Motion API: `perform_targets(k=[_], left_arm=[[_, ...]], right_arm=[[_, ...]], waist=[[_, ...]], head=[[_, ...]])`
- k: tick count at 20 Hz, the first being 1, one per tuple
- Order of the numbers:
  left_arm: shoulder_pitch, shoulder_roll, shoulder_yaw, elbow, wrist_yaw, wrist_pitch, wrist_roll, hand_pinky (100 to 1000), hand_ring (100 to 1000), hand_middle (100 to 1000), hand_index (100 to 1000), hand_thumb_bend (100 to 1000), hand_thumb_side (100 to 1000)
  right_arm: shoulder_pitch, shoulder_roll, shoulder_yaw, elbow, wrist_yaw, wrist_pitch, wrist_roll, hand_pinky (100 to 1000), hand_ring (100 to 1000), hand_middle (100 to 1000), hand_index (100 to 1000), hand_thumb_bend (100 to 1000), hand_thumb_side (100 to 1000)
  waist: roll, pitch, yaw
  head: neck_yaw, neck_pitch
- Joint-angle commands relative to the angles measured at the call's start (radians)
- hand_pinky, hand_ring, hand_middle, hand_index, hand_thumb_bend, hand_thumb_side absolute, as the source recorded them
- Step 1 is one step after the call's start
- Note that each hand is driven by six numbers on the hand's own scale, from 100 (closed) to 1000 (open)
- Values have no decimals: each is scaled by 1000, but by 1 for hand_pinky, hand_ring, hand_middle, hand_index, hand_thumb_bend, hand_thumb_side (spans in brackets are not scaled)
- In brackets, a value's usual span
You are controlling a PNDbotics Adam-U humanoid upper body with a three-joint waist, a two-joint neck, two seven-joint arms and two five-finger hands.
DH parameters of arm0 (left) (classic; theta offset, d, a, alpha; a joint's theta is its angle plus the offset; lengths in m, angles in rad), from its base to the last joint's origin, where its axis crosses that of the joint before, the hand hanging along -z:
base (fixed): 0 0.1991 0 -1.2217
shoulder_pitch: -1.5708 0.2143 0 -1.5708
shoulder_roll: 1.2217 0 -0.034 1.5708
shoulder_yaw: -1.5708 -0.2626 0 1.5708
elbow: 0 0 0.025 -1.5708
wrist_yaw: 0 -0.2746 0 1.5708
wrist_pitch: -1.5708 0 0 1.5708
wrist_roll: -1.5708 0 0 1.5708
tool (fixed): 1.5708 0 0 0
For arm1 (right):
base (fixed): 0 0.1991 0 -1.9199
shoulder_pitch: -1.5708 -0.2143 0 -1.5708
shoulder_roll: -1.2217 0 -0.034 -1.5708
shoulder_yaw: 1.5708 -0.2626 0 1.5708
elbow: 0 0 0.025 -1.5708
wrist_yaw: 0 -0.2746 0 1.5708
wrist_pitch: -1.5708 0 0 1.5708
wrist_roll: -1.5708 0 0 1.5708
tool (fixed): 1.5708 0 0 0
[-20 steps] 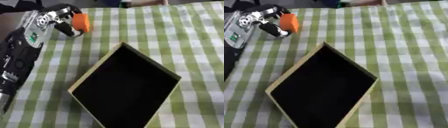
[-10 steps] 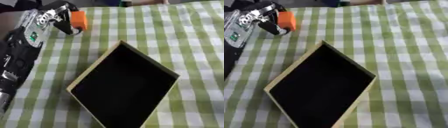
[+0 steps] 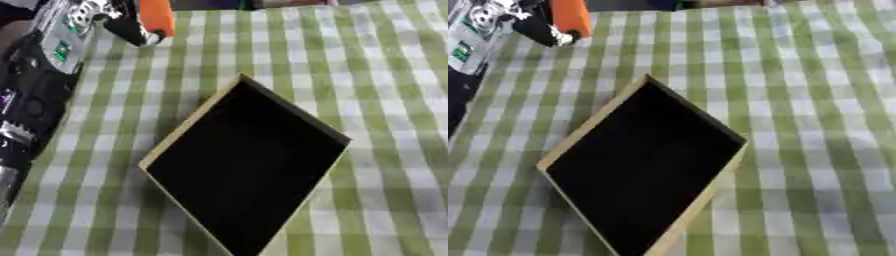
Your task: Pick up objects on the table and place them in the box.
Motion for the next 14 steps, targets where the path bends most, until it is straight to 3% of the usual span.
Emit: perform_targets(k=[1,6,14], left_arm=[[-15,25,-5,-50,47,11,15,508,459,467,512,100,161],[31,29,-64,-181,189,61,73,514,460,474,513,100,164],[131,19,-230,-556,317,207,107,527,467,481,520,100,157]], right_arm=[[1,-24,-9,-20,-3,1,-3,825,674,613,811,100,1000],[19,-25,-16,-20,1,8,-9,825,674,614,811,100,1000],[55,-25,-25,-20,7,14,-25,824,677,616,811,100,1000]], waist=[[1,-41,2],[2,-68,25],[2,-143,81]], head=[[-5,15],[-40,48],[-153,142]])
